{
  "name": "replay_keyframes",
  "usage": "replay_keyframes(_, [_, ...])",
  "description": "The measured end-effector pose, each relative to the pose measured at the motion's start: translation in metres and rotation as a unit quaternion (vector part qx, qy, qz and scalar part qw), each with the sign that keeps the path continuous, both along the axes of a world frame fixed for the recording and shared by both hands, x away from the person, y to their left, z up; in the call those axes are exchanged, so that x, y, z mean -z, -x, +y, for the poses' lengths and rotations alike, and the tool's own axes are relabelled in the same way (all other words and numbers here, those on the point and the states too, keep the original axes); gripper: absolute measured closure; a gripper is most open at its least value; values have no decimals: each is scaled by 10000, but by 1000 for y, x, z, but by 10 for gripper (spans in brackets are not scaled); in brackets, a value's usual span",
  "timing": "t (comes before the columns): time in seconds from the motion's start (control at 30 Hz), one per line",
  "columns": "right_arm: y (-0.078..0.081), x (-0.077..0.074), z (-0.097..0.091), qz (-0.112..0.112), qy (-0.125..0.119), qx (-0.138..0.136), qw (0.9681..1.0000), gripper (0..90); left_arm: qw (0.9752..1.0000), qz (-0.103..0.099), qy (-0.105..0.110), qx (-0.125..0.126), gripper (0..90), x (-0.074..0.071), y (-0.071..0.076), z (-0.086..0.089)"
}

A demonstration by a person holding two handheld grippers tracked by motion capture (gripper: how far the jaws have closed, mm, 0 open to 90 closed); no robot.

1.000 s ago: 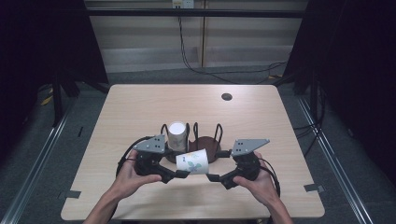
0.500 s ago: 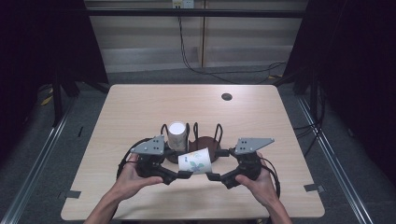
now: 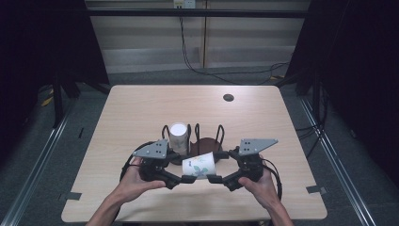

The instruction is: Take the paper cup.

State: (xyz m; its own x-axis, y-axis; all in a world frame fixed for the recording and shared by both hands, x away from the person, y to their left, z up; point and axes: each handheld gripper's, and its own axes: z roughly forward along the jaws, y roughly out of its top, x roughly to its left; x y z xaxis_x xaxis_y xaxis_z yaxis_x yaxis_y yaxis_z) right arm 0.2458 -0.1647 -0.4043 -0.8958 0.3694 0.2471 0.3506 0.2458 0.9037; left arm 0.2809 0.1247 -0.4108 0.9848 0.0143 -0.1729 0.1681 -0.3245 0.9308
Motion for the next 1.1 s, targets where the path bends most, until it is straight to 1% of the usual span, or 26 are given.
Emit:
replay_keyframes(0.1, [-1,1,1,43,-38,-65,10000,160,10000,12,-20,48,352,0,1,-1])
replay_keyframes(0.2, [0,0,2,96,-122,-159,9998,204,10000,41,-29,76,350,1,1,-2])
replay_keyframes(0.33, [-1,0,1,139,-197,-204,9995,214,9999,93,-9,113,350,1,1,-2])
replay_keyframes(0.43, [-1,2,2,160,-202,-267,9993,213,9998,112,-13,141,350,1,2,-3])
replay_keyframes(0.53, [-2,2,3,195,-250,-303,9990,217,9998,89,-34,146,350,1,2,-3])
replay_keyframes(0.63, [-2,2,3,202,-255,-314,9990,232,9997,145,-5,176,353,2,1,-2])
replay_keyframes(0.73, [-3,3,3,253,-197,-326,9990,252,9997,174,-43,173,356,4,-1,-3])
replay_keyframes(0.87, [-3,3,2,244,-164,-310,9991,281,9995,237,-73,175,354,6,-2,-3])
replay_keyframes(0.97, [-3,3,2,207,-177,-313,9991,296,9996,252,-74,88,331,6,-2,-3])
replay_keyframes(1.1, [-2,2,2,186,-149,-293,9993,305,9996,235,-121,49,288,4,-1,-5])
